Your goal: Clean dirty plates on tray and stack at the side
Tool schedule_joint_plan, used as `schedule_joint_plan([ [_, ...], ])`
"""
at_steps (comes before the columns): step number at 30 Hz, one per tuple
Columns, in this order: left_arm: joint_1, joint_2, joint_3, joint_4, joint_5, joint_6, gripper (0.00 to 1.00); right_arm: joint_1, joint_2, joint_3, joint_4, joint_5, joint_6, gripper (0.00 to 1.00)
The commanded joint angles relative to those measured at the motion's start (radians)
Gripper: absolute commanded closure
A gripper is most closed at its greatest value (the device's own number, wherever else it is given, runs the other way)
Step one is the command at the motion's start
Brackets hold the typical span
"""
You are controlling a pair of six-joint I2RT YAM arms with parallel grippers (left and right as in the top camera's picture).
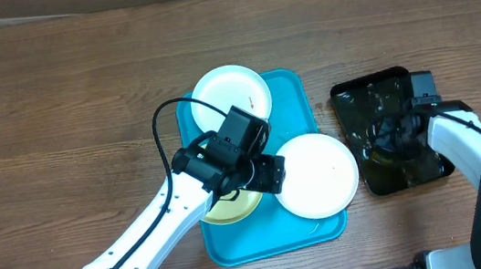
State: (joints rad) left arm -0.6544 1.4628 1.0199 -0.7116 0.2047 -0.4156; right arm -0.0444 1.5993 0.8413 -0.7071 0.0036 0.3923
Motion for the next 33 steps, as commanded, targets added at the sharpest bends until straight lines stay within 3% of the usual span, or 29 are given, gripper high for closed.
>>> schedule_joint_plan([
  [1,-0.015,0.002,0.015,0.032,0.009,0.031,0.19,-0.002,-0.024,0.055,-0.072,0.003,0.0,0.96],
  [5,-0.039,0.013,0.015,0.093,-0.01,0.036,0.29,-0.002,-0.095,0.114,-0.181,-0.008,0.0,0.96],
  [9,-0.048,0.077,0.015,0.112,-0.036,0.035,0.3,-0.002,-0.194,0.132,-0.236,-0.076,-0.04,0.96],
  [13,-0.045,0.17,0.015,0.15,-0.039,0.03,0.43,-0.002,-0.308,0.132,-0.263,-0.17,-0.079,0.96],
  [17,-0.036,0.238,0.015,0.213,-0.039,-0.001,0.46,-0.001,-0.419,0.132,-0.305,-0.194,-0.086,0.96],
  [22,-0.018,0.29,0.015,0.287,-0.041,0.034,0.61,0.0,-0.523,0.132,-0.359,-0.26,-0.118,0.96],
  [30,0.011,0.401,0.015,0.318,-0.009,0.042,0.63,0.099,-0.558,0.131,-0.401,-0.32,-0.201,0.96],
  [33,0.033,0.407,0.016,0.321,0.022,0.042,0.85,0.194,-0.555,0.131,-0.372,-0.319,-0.199,0.96],
])
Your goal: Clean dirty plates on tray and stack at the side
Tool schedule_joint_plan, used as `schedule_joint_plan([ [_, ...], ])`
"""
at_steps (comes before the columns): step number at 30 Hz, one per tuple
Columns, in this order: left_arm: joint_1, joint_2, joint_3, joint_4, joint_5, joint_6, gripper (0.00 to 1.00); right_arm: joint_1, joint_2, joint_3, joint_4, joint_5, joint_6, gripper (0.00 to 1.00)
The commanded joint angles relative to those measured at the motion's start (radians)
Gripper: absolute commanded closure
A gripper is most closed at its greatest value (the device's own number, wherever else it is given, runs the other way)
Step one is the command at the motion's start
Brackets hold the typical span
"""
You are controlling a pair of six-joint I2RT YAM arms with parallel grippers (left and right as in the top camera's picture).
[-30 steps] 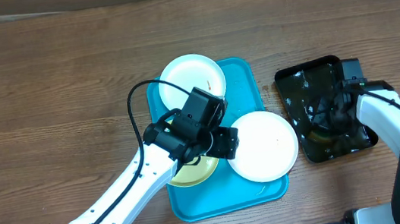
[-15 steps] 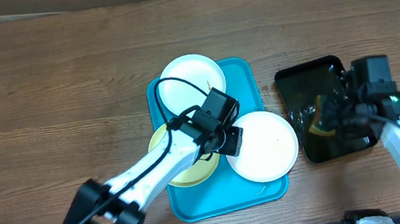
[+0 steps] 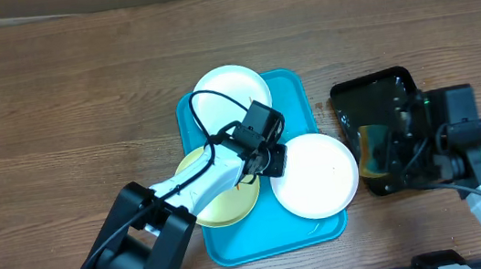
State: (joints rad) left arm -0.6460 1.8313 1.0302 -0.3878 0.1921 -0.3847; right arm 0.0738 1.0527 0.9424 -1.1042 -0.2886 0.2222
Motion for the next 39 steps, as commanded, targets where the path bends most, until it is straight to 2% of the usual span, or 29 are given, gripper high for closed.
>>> schedule_joint_plan([
  [1,0.03,0.038,0.006,-0.003,0.047,0.011,0.95,0.103,-0.004,0.03,0.034,-0.026,-0.024,0.96],
  [7,0.038,0.038,0.006,-0.008,0.098,0.011,0.96,0.24,0.068,0.022,0.06,0.138,0.098,0.96],
  [14,0.038,0.038,0.006,-0.023,0.096,0.012,0.96,0.34,0.281,-0.005,0.196,0.146,0.18,0.96],
  [22,0.038,0.039,0.006,-0.024,0.088,0.011,0.96,0.367,0.573,-0.008,0.338,0.17,0.203,0.96],
  [25,0.038,0.039,0.006,-0.031,0.069,0.01,0.96,0.362,0.655,-0.008,0.312,0.348,0.301,0.96],
  [30,0.038,0.039,0.006,-0.04,0.055,-0.009,0.96,0.334,0.672,-0.007,0.221,0.58,0.456,0.96],
  [33,0.038,0.039,0.006,-0.049,0.022,-0.05,0.96,0.303,0.672,-0.007,0.174,0.656,0.509,0.96],
  [39,0.038,0.039,0.006,-0.053,0.022,-0.058,0.96,0.273,0.67,0.008,0.127,0.685,0.517,0.96],
])
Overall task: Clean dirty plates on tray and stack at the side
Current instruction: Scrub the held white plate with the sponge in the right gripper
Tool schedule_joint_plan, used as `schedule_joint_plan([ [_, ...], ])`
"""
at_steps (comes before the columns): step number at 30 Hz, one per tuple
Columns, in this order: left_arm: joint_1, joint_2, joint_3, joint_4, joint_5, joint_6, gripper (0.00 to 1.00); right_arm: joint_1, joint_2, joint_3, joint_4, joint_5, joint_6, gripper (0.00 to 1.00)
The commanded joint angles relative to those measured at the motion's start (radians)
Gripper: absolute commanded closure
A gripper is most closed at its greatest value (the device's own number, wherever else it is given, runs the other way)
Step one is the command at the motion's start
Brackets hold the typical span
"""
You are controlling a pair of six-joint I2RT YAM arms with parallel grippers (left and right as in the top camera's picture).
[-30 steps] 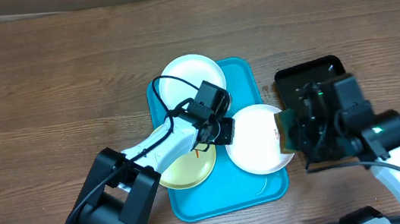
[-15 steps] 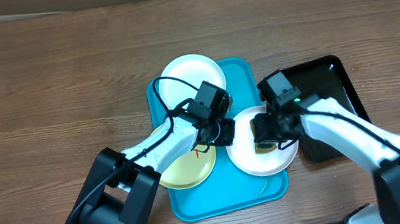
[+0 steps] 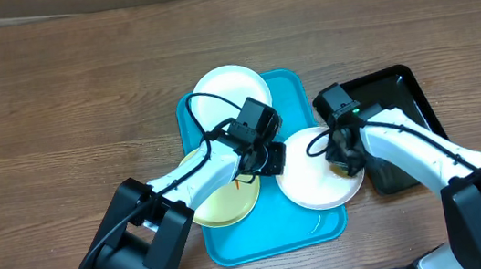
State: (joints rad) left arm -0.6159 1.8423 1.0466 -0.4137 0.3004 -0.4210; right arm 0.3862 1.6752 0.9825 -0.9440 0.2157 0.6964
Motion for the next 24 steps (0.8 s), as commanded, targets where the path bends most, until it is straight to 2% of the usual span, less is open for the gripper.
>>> schedule_joint_plan([
  [1,0.008,0.028,-0.011,-0.029,-0.087,-0.022,0.96,-0.04,0.046,-0.022,-0.045,0.184,0.043,0.96],
  [8,0.008,0.028,-0.011,-0.031,-0.087,-0.03,0.96,-0.04,-0.045,0.082,-0.163,0.187,0.062,0.96],
  [13,0.008,0.028,-0.011,-0.031,-0.087,-0.029,0.96,-0.075,-0.14,0.102,-0.164,0.155,0.022,0.96],
  [19,0.008,0.027,-0.008,-0.03,-0.069,-0.02,0.96,-0.213,-0.215,0.102,-0.124,0.044,-0.106,0.96],
  [24,0.008,0.02,0.024,-0.051,-0.029,0.03,0.96,-0.365,-0.194,0.083,-0.047,-0.107,-0.24,0.96],
])
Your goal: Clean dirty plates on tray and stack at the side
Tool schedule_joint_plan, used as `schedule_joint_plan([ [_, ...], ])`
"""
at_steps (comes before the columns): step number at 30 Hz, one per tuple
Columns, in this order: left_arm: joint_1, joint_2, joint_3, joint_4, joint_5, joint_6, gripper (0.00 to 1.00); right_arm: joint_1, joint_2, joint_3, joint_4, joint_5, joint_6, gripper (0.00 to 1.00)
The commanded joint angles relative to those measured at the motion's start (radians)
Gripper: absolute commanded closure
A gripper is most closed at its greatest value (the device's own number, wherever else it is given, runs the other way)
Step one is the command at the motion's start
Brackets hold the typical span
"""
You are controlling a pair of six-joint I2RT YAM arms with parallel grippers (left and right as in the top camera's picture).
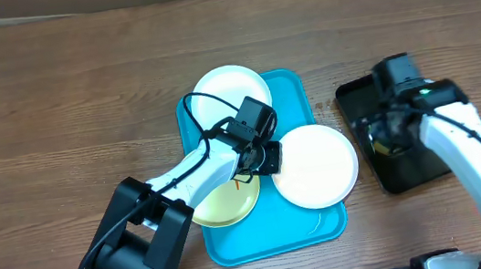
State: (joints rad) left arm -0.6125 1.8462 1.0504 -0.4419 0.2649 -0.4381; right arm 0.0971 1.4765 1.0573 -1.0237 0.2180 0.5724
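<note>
A blue tray [272,239] holds three plates: a white plate [231,92] at its far end, a yellow plate [217,206] at the near left with a red smear, and a larger white plate [318,169] overhanging its right edge. My left gripper [269,157] sits at that larger plate's left rim and looks shut on it. Over the black tray [415,168] to the right, my right gripper [385,140] points down, apparently shut on a yellowish sponge [378,145].
The black tray lies on the brown wooden table [63,110], just right of the blue tray. The left arm's cable loops over the far white plate. Both arms reach in from the near edge.
My right gripper, which was down on the right side of the larger white plate, has moved right and is now over the black tray. The left gripper has stayed at the plate's rim.
First my right gripper was low in the black tray and the left gripper was over the yellow plate. Then the left gripper stood at the larger white plate's rim. Later the right gripper was on that plate with the sponge, and now it is back over the black tray.
</note>
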Motion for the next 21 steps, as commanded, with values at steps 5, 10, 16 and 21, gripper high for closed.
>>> schedule_joint_plan([
  [5,0.002,-0.01,0.116,-0.146,-0.004,0.097,0.96,-0.184,0.059,-0.084,0.129,-0.181,-0.128,0.94],
  [10,0.003,-0.023,0.223,-0.269,-0.035,0.129,0.96,-0.18,0.087,-0.168,0.21,-0.241,-0.128,0.91],
  [16,0.003,-0.024,0.307,-0.332,-0.035,0.133,0.96,-0.08,0.087,-0.204,0.227,-0.291,-0.123,0.91],
  [21,0.005,-0.024,0.39,-0.418,-0.048,0.167,0.96,-0.044,0.087,-0.204,0.235,-0.375,-0.091,0.9],
])
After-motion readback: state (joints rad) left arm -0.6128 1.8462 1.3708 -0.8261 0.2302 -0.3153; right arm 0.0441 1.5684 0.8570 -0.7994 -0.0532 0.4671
